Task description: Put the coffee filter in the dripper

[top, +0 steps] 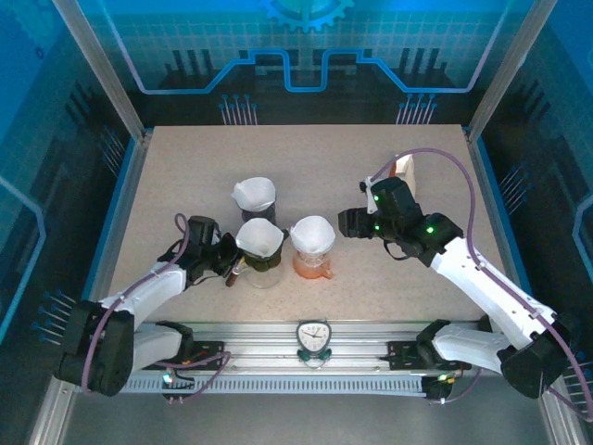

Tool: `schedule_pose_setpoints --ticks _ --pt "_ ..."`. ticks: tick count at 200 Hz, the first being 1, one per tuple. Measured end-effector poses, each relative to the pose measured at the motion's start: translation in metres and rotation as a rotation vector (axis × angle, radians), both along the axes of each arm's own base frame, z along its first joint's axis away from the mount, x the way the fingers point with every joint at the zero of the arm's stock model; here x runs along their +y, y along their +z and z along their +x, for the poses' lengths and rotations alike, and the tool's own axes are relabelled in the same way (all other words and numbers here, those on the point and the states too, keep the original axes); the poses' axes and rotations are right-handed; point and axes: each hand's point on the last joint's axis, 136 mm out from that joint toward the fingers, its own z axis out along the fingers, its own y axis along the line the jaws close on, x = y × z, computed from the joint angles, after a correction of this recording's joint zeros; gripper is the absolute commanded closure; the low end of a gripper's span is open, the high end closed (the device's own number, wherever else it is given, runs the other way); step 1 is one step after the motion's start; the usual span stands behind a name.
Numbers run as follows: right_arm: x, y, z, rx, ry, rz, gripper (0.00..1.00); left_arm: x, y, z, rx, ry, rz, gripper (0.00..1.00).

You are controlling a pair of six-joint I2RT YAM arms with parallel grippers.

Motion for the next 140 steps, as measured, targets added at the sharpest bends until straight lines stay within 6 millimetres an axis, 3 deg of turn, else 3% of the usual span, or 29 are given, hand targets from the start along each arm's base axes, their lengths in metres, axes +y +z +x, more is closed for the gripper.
schedule_pose_setpoints --ticks 42,67,83,108,133,140 --pt "0.000 0.000 0.000 0.002 -0.002 0.002 0.28 0.029 0.018 -0.005 -0.039 0.093 0.043 0.72" --pt "0.002 -0.001 0.000 0.004 0.005 0.005 0.29 0.049 0.029 -0.010 -0.069 0.148 0.071 0.60" --pt "0.006 -0.001 -0.001 0.001 0.026 -0.005 0.29 0.057 0.035 -0.013 -0.082 0.167 0.090 0.47" --pt "0.021 -0.001 -0.004 -0.008 0.079 -0.038 0.29 0.061 0.048 -0.016 -0.108 0.153 0.131 0.18" --pt "0.028 0.002 -0.005 -0.027 0.099 -0.056 0.26 0.072 0.068 -0.011 -0.156 0.174 0.199 0.05" --pt "0.026 0.002 -0.004 -0.034 0.093 -0.065 0.17 0.076 0.073 -0.008 -0.173 0.185 0.224 0.01"
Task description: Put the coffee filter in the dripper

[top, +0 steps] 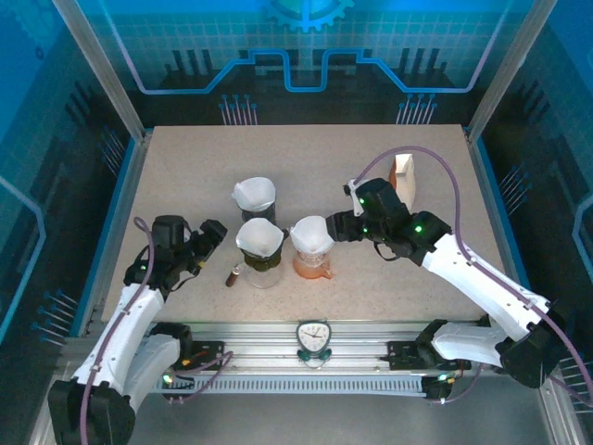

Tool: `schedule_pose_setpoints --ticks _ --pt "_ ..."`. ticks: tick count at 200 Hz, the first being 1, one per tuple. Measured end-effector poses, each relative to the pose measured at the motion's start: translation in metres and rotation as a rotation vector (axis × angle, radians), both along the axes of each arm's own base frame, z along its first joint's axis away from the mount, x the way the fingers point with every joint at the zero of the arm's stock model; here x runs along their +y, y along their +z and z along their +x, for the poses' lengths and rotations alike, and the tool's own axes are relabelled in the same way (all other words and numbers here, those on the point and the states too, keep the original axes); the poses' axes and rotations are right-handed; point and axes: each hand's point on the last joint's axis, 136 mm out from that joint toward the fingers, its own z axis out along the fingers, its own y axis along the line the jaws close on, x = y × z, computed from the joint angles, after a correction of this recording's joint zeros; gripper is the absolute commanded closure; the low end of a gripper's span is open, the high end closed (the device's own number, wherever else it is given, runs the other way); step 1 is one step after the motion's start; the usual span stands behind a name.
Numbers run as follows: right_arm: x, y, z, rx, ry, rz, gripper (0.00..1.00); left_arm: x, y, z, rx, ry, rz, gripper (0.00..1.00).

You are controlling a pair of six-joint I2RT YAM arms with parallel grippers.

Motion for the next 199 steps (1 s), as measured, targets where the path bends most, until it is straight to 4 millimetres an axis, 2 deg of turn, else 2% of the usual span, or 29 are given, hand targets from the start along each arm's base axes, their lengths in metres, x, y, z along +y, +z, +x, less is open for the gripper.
schedule_pose_setpoints --ticks 6,7,12,34,60,92,116,141,180,199 --pt "-0.001 0.000 0.001 -0.009 -0.003 -0.009 0.12 0.005 0.005 0.003 -0.013 0.016 0.025 0.01" --pt "-0.002 0.001 0.002 -0.011 -0.007 -0.009 0.06 0.006 0.007 0.003 -0.019 0.018 0.033 0.01" --pt "-0.002 0.001 0.003 -0.020 -0.008 -0.018 0.00 0.010 0.011 0.006 -0.030 0.034 0.051 0.01" --pt "-0.006 0.007 0.009 -0.068 -0.037 -0.029 0.00 0.031 0.029 0.018 -0.101 0.120 0.145 0.01" --pt "-0.017 0.009 0.012 -0.128 -0.080 -0.041 0.00 0.058 0.040 0.032 -0.161 0.228 0.263 0.01" --pt "-0.028 0.010 0.015 -0.193 -0.121 -0.059 0.00 0.078 0.054 0.071 -0.270 0.194 0.526 0.01" --pt "-0.031 0.009 0.017 -0.212 -0.134 -0.059 0.00 0.082 0.037 0.098 -0.254 0.069 0.712 0.01" --pt "-0.031 0.008 0.019 -0.218 -0.138 -0.054 0.00 0.085 0.015 0.110 -0.212 -0.059 0.829 0.01" --pt "-0.036 0.000 0.020 -0.206 -0.147 -0.066 0.00 0.077 0.009 0.124 -0.276 -0.158 0.865 0.01" --pt "-0.040 -0.001 0.021 -0.203 -0.158 -0.068 0.00 0.071 -0.010 0.129 -0.299 -0.189 0.847 0.01"
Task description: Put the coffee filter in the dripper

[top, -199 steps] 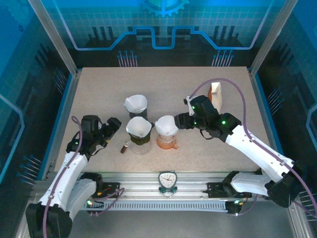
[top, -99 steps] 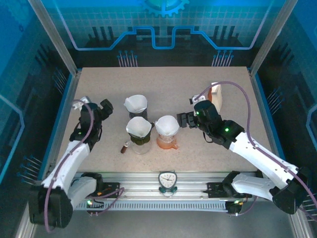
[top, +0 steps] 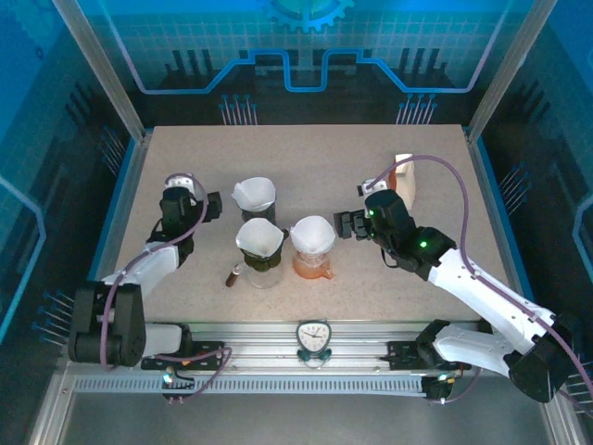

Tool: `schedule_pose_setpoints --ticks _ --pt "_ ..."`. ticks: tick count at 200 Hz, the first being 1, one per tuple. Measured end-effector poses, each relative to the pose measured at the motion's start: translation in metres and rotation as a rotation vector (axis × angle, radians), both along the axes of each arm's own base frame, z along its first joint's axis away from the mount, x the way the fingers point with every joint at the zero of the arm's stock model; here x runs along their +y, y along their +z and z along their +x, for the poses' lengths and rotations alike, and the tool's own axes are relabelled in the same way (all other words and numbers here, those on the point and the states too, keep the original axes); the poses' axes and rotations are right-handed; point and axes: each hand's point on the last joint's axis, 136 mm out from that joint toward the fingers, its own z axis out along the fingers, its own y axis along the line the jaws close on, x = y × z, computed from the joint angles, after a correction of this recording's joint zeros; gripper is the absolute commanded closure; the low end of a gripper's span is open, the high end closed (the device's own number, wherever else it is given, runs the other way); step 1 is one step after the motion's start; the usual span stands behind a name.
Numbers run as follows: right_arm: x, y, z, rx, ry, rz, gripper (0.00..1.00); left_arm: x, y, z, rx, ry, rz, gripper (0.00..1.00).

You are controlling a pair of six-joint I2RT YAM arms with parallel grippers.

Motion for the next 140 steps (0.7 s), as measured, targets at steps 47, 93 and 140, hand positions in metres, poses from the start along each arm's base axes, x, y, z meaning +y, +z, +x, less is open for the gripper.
schedule_pose_setpoints --ticks 47,93,140 --pt "-0.001 -0.003 0.001 -0.007 -0.005 0.007 0.00 -0.003 -0.057 -0.008 0.009 -0.025 0.007 0.01" --pt "-0.009 -0.011 0.000 -0.020 -0.021 -0.013 0.00 -0.004 -0.054 -0.004 -0.072 -0.029 0.007 0.01" --pt "-0.033 -0.014 0.009 -0.059 -0.130 -0.074 0.00 -0.004 -0.040 0.002 -0.134 -0.029 0.008 0.01"
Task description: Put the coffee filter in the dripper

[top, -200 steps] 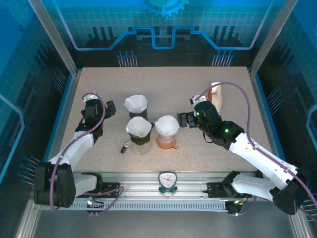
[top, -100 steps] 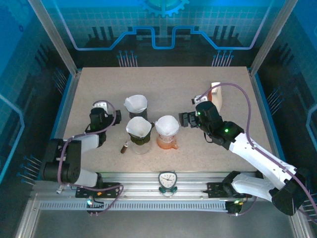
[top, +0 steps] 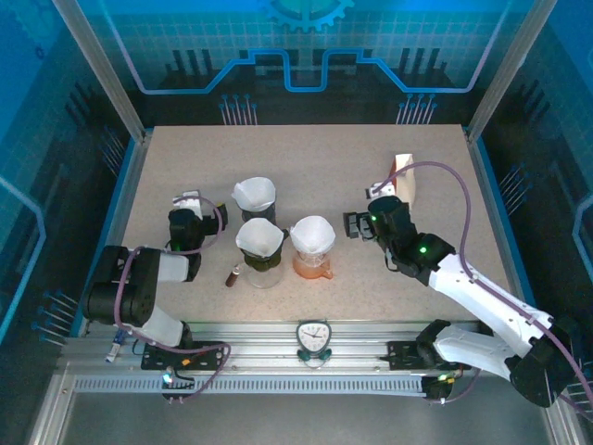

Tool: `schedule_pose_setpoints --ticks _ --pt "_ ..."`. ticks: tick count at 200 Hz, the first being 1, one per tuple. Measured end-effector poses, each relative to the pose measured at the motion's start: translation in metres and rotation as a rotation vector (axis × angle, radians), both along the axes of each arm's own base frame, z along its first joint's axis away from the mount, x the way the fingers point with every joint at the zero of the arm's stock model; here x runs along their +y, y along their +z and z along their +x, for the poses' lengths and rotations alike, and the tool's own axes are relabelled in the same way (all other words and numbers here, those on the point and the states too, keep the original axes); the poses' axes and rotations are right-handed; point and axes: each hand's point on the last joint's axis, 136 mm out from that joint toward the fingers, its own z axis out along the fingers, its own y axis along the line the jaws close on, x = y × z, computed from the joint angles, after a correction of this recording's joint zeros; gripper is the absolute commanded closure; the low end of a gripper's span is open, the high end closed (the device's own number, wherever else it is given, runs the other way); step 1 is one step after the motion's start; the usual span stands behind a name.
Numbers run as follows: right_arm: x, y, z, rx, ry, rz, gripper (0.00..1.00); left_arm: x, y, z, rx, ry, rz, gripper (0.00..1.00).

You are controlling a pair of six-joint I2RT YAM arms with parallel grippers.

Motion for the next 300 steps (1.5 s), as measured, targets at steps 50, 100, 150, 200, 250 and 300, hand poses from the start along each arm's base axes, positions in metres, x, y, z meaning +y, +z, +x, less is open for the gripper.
schedule_pose_setpoints --ticks 50,100,150,200,250,300 --pt "-0.044 -0.013 0.017 -0.024 -0.148 -0.012 0.00 0.001 0.005 0.001 -0.019 0.023 0.014 0.01" --pt "-0.065 -0.052 0.025 -0.042 -0.169 -0.062 0.00 0.002 0.005 0.001 -0.020 0.031 0.017 0.01" --pt "-0.077 -0.078 0.047 -0.078 -0.155 -0.105 0.00 0.002 0.006 0.001 -0.023 0.032 0.019 0.01" --pt "-0.082 -0.084 0.080 -0.095 -0.132 -0.181 0.00 0.000 0.006 0.001 -0.022 0.033 0.027 0.01" --pt "-0.117 -0.119 0.090 -0.081 -0.161 -0.176 0.00 0.000 0.006 0.001 -0.022 0.036 0.029 0.01" --pt "-0.118 -0.119 0.093 -0.131 -0.099 -0.078 0.00 0.001 0.006 0.001 -0.022 0.036 0.029 0.01"
